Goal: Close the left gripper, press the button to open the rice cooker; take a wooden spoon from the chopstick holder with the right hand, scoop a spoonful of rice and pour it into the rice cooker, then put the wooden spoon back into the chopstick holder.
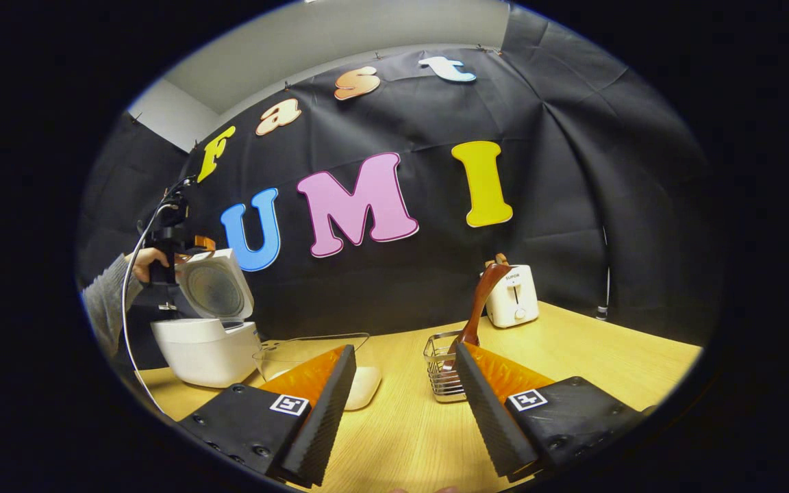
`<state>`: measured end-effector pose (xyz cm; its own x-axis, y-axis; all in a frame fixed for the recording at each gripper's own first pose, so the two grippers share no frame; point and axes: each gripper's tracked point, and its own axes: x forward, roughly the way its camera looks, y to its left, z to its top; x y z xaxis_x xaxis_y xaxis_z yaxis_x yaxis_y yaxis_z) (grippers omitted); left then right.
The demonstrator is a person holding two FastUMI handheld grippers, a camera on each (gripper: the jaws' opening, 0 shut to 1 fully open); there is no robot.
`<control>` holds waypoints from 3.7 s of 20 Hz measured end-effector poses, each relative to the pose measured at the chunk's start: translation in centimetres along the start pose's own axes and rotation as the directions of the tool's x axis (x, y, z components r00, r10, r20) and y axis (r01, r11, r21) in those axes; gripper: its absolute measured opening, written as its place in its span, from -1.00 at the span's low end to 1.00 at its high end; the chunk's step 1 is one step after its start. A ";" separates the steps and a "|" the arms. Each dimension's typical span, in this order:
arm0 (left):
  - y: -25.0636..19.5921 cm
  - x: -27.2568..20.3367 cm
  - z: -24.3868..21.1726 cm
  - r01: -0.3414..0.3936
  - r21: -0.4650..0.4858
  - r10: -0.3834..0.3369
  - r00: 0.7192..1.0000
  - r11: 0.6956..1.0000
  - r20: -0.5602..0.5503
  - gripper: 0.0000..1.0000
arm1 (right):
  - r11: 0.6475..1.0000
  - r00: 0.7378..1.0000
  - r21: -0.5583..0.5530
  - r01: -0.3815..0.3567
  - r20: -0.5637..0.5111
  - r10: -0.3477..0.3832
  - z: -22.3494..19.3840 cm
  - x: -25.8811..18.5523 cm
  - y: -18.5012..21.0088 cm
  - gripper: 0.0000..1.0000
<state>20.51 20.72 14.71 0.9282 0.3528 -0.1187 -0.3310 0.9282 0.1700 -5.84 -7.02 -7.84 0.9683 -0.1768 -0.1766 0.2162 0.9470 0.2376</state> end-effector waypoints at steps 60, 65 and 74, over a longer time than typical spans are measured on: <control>-54.7 -29.4 -12.5 0.595 -0.371 -0.568 0.800 0.713 0.192 0.90 | 0.915 0.920 -0.238 0.326 0.302 -0.250 18.2 -5.1 -27.6 0.95; -57.8 -30.4 -14.0 0.563 -0.383 -0.553 0.820 0.733 0.147 0.89 | 0.921 0.938 -0.259 0.292 0.266 -0.222 16.9 -4.2 -27.3 0.95; -56.4 -29.0 -14.9 0.516 -0.340 -0.508 0.853 0.787 0.119 0.90 | 0.929 0.952 -0.271 0.251 0.241 -0.187 15.9 -3.7 -26.3 0.96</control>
